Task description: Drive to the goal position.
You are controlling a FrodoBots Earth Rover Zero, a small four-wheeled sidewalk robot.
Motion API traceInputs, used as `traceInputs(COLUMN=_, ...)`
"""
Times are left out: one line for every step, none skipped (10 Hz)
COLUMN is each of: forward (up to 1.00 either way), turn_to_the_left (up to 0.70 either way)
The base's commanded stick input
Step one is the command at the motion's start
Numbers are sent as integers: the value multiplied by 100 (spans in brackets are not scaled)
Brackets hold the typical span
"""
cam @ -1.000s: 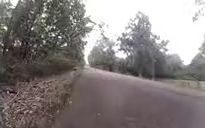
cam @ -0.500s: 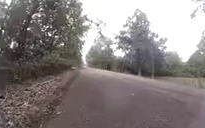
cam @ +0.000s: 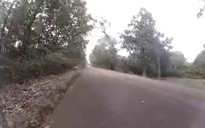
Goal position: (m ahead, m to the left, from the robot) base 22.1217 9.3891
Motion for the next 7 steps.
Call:
traceInputs(forward=70, turn_to_the_left=0)
traceInputs(forward=70, turn_to_the_left=0)
traceInputs(forward=70, turn_to_the_left=0)
traceInputs(forward=70, turn_to_the_left=0)
traceInputs(forward=70, turn_to_the_left=0)
traceInputs(forward=70, turn_to_the_left=1)
traceInputs(forward=70, turn_to_the_left=2)
